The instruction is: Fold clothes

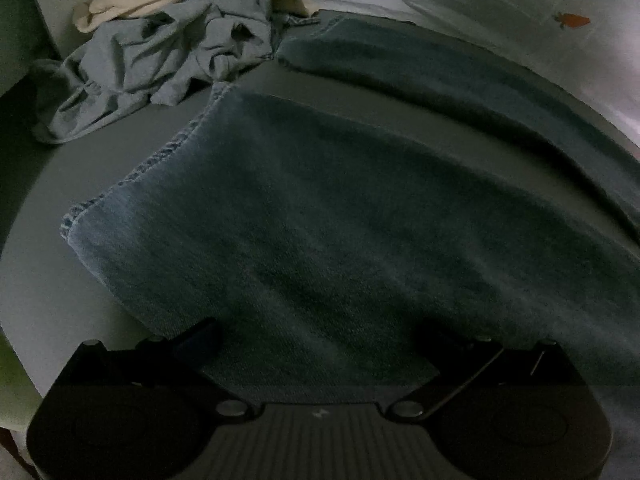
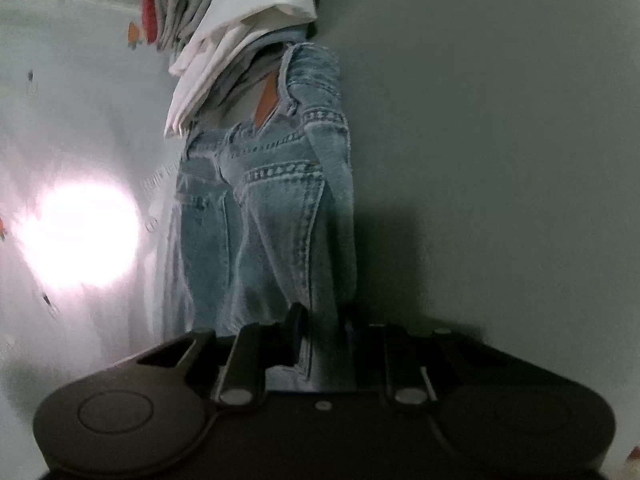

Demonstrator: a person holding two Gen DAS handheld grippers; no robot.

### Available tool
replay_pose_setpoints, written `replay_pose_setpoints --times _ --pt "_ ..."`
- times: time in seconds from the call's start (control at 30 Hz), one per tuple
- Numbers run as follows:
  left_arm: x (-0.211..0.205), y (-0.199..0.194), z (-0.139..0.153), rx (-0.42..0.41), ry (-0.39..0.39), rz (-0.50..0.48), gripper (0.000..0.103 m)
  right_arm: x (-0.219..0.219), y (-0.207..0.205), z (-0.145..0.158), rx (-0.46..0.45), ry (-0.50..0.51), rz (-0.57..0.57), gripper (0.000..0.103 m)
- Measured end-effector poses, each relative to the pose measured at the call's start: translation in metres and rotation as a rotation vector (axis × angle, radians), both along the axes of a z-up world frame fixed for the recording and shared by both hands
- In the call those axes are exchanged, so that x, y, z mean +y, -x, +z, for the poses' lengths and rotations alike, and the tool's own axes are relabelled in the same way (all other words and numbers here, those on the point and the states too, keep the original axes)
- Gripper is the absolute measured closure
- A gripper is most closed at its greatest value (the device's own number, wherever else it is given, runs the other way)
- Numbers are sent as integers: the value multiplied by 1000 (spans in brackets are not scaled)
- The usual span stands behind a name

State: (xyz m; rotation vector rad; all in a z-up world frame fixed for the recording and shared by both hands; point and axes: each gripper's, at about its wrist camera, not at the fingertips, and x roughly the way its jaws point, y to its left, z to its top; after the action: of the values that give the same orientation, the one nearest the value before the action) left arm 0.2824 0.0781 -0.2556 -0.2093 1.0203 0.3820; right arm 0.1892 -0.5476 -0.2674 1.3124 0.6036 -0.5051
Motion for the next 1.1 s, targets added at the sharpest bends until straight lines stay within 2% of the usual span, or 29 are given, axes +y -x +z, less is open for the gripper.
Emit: replay_pose_setpoints --times 0.1,0.17,0.23,0.37,0.43,0.47,0.53,0.57,0.63,0.73,0.9,1.0,1.03,1.1 --pt "4 -1 3 13 26 -7 0 0 -9 6 46 64 55 95" --pt "13 0 7 5 74 -10 0 2 -12 10 73 96 75 95" --pt "29 8 11 -43 167 20 0 4 -14 12 91 121 87 95" --pt "75 37 13 -188 447 201 6 8 -15 14 107 160 104 96" --pt "98 52 11 -252 564 293 18 8 -15 14 106 166 103 96" --pt "108 59 10 -280 609 336 21 8 -15 14 104 166 99 96" --pt "127 72 8 -327 661 415 30 8 -14 14 98 164 92 96" --pt "134 77 8 -337 657 444 33 9 -13 14 96 164 92 96" --pt "149 85 9 -329 617 499 46 10 -12 14 90 165 87 96" --pt "164 89 12 -274 507 525 46 12 -12 15 90 176 88 96" --pt "176 79 17 -224 402 491 45 16 -15 18 114 219 101 96" --pt "176 67 22 -185 281 469 44 18 -15 19 118 226 95 96" --pt "179 65 21 -177 273 468 44 17 -15 19 119 226 93 96" --pt "186 62 17 -179 304 484 44 17 -15 19 120 225 88 96"
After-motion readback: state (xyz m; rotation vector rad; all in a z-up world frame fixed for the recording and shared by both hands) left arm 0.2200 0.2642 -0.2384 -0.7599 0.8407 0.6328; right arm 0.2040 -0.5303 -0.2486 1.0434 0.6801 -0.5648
